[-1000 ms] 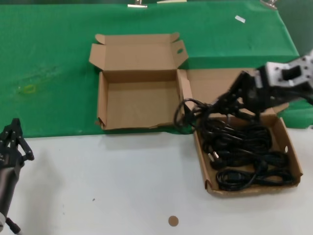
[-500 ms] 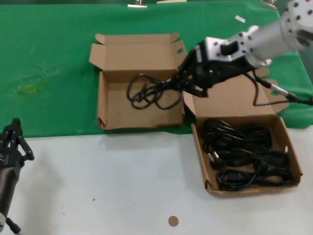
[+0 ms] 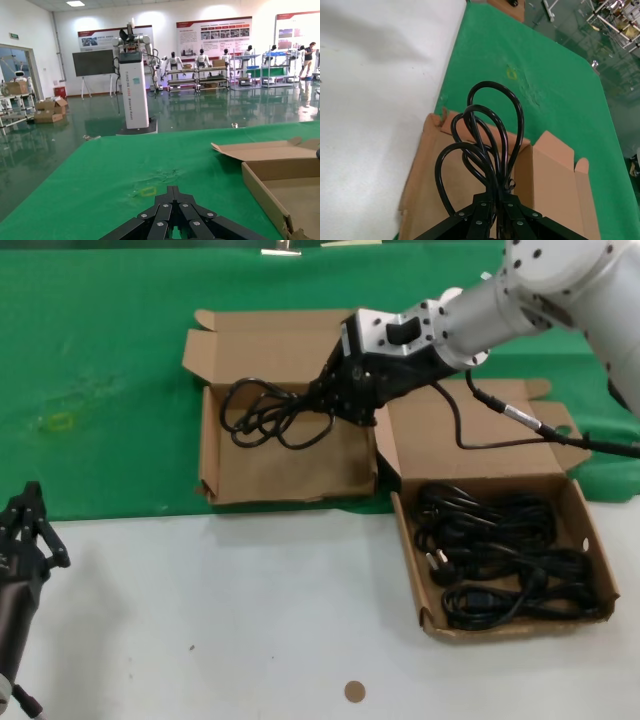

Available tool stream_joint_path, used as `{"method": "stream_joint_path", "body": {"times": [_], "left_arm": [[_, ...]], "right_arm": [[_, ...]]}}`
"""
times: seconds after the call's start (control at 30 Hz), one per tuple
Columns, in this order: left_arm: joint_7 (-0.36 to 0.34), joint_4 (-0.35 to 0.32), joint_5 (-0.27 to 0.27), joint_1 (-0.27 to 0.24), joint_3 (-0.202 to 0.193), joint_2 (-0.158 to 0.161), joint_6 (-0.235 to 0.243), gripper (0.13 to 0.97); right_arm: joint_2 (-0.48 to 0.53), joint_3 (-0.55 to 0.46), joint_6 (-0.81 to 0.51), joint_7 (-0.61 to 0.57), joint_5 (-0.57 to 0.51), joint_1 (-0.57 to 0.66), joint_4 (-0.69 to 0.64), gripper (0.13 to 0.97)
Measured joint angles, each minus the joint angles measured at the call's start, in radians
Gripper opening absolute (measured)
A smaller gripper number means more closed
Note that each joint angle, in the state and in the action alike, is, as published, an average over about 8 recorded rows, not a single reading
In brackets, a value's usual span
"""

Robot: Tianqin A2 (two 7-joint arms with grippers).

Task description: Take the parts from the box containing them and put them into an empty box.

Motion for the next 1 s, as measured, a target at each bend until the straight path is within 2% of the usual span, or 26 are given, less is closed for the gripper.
{"method": "stream_joint_path", "body": {"times": [0.4, 0.67, 0.8, 1.0], "left_arm": [[0.0, 0.0, 0.0, 0.0, 0.0, 0.0, 0.0, 0.144], [0.0, 0.0, 0.0, 0.0, 0.0, 0.0, 0.0, 0.144], [0.0, 0.0, 0.0, 0.0, 0.0, 0.0, 0.0, 0.144], [0.0, 0.0, 0.0, 0.0, 0.0, 0.0, 0.0, 0.144]], "right_arm": [[-0.057, 0.0, 0.085, -0.082, -0.013, 0.043, -0.163, 0.163], [-0.08, 0.016, 0.11, -0.134, 0.0, 0.067, -0.242, 0.233], [-0.097, 0.027, 0.122, -0.167, 0.009, 0.084, -0.293, 0.233], [-0.105, 0.035, 0.126, -0.184, 0.017, 0.092, -0.315, 0.339]]}}
